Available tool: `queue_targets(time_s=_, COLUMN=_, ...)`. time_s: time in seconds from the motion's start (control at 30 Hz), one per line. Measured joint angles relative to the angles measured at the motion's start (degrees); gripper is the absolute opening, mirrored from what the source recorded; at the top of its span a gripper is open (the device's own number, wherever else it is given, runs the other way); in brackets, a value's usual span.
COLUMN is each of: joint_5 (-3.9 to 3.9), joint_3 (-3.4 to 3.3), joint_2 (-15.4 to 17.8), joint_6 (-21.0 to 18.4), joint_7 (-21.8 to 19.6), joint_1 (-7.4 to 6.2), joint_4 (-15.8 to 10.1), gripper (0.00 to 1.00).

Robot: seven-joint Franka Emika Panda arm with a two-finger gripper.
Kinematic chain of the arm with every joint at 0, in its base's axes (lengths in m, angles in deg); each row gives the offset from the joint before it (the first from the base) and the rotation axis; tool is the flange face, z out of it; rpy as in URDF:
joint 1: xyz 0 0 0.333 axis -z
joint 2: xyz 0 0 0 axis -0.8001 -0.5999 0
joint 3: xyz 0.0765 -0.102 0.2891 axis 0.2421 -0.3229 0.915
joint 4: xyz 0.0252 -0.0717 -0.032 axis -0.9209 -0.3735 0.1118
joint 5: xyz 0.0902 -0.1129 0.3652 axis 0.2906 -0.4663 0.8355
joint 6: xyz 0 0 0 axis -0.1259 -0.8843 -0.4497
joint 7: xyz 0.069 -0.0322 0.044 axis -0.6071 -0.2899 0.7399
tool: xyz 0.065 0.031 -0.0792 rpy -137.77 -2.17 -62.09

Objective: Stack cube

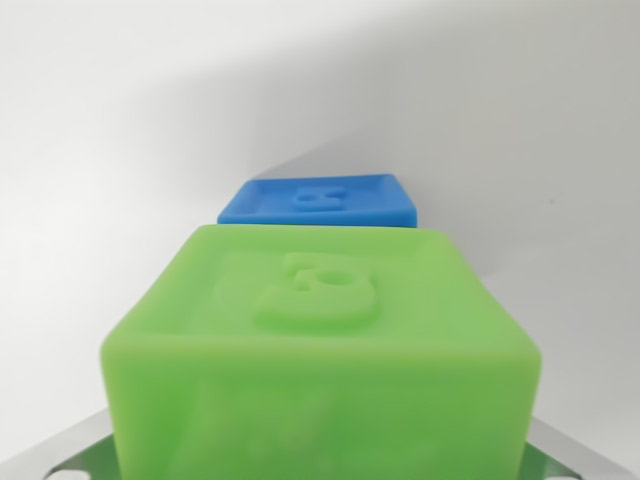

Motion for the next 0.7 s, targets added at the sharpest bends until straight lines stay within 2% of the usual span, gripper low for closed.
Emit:
queue_targets(time_s=0.6, joint_5=0.09, joint_3=0.13, joint_2=-2.21, joint_6=1.81, joint_7=0.03, joint_1=0.11, joint_4=0.45, gripper=0.00)
queue_targets(time_s=0.63, joint_5=0.09, joint_3=0.13, joint_2=-2.21, joint_6=1.82, joint_7=0.03, joint_1=0.11, joint_4=0.45, gripper=1.00)
queue_targets(time_s=0.7, joint_5=0.09, joint_3=0.13, joint_2=-2.21, joint_6=1.82, joint_7=0.03, joint_1=0.11, joint_4=0.46, gripper=1.00)
